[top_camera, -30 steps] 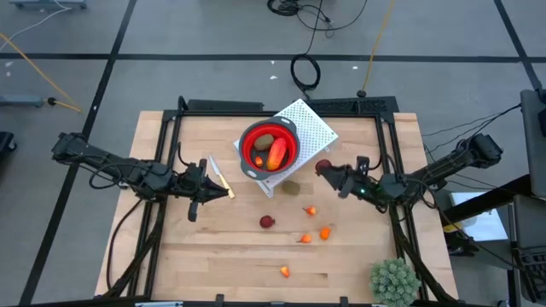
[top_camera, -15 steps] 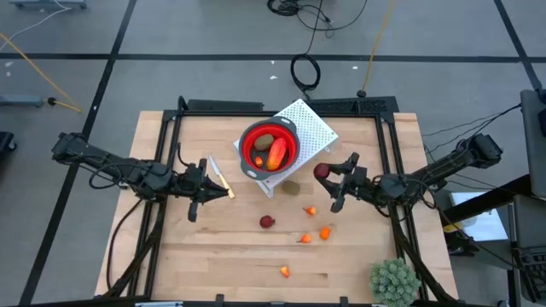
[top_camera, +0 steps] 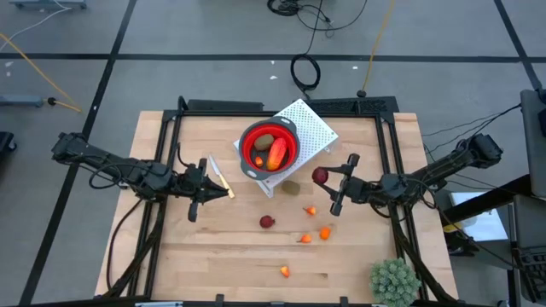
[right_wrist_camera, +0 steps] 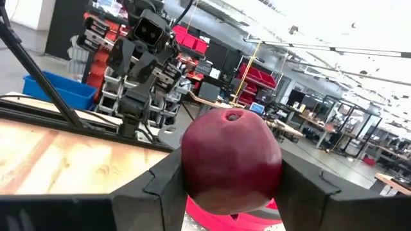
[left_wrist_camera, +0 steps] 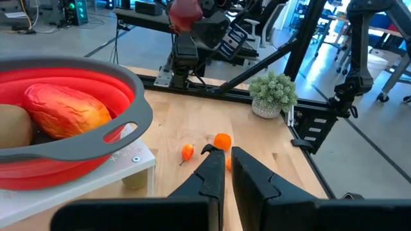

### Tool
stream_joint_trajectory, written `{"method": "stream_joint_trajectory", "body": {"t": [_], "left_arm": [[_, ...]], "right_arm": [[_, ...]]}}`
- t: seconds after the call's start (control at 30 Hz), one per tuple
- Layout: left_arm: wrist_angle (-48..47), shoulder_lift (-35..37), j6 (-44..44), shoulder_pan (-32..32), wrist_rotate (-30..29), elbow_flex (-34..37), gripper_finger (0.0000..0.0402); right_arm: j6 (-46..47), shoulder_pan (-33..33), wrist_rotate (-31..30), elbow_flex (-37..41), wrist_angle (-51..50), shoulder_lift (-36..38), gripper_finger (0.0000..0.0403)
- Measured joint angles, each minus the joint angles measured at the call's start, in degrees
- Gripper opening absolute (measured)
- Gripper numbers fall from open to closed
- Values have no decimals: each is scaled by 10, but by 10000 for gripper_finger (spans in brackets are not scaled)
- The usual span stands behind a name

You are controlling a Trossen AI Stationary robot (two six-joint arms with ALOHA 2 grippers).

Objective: Pick & Place Fruit
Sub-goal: Put the pomegranate into the red strainer bowl on the shelf

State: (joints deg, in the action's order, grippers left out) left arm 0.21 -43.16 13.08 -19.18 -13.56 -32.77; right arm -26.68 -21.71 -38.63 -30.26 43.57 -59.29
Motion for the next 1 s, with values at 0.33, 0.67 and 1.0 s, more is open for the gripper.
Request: {"method": "stream_joint_trajectory", "body": {"t": [0.33,0.67,1.0], "left_arm": [[0,0,-10,0,0,0,26],[0,0,-78,0,0,0,26],[2,0,-83,0,0,0,26]], "right_arm": [[6,0,2,0,24,0,180],[-16,0,183,0,176,0,180],[-108,0,366,0,276,0,180]]}}
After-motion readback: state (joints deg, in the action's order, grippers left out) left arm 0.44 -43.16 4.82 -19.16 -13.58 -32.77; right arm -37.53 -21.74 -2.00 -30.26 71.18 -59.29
